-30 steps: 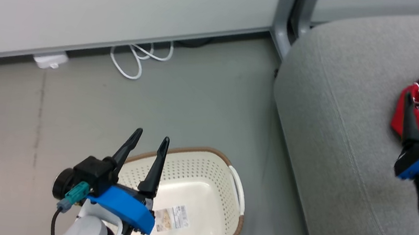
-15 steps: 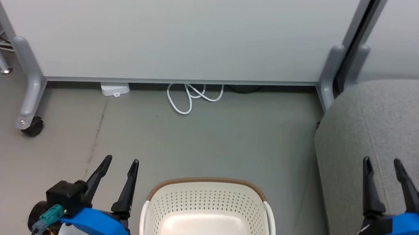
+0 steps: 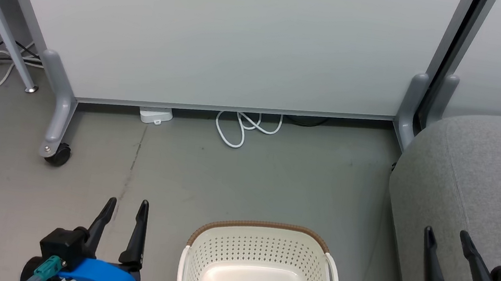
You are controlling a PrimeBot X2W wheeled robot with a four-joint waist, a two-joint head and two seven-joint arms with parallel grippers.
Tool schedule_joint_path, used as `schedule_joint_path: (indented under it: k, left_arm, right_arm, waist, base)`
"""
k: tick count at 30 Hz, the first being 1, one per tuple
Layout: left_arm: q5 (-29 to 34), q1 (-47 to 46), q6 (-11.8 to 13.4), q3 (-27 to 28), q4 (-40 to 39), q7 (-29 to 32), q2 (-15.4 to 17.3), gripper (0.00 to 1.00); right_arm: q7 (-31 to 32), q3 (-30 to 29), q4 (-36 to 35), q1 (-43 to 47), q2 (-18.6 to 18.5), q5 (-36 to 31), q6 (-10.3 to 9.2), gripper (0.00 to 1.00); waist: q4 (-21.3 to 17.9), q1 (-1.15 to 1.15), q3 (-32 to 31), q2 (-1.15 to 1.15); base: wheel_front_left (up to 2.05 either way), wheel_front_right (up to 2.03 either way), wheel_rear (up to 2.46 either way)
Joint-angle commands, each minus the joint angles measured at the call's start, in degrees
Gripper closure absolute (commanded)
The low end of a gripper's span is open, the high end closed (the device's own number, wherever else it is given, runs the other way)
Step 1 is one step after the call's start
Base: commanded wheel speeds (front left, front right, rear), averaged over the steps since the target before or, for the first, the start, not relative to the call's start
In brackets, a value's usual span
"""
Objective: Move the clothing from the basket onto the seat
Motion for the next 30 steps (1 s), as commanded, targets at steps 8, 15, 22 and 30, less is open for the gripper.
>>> schedule_joint_path:
  k: [8, 15, 22, 30]
  left_arm:
    - [0.2, 0.5, -0.1, 0.3, 0.5, -0.2, 0.6, 0.00]
    - [0.0, -0.1, -0.1, -0.3, 1.2, -0.2, 0.4, 0.00]
    - [0.4, -0.7, -0.1, -0.3, 1.8, -0.2, 0.7, 0.00]
    - [-0.3, 2.6, 0.0, -0.5, 4.1, 0.5, -0.4, 1.00]
  right_arm:
    - [0.2, 1.3, 0.4, 1.2, 0.3, 0.4, 0.02, 0.00]
    - [0.0, 1.7, 1.2, 1.1, 0.3, 1.1, 0.03, 0.00]
    - [0.1, 1.7, 1.3, 1.0, 0.3, 1.1, 0.03, 0.00]
    - [0.2, 1.7, 4.3, 0.4, 0.5, 1.5, 0.00, 1.00]
  waist:
    - [-0.9, 0.01, 0.1, 0.00]
    - [-0.8, 0.01, 0.1, 0.00]
    - [-0.8, 0.01, 0.1, 0.00]
    - [-0.8, 0.02, 0.1, 0.00]
  base:
    - [0.00, 0.00, 0.00]
    - [0.00, 0.00, 0.00]
    - [0.00, 0.00, 0.00]
    - [0.00, 0.00, 0.00]
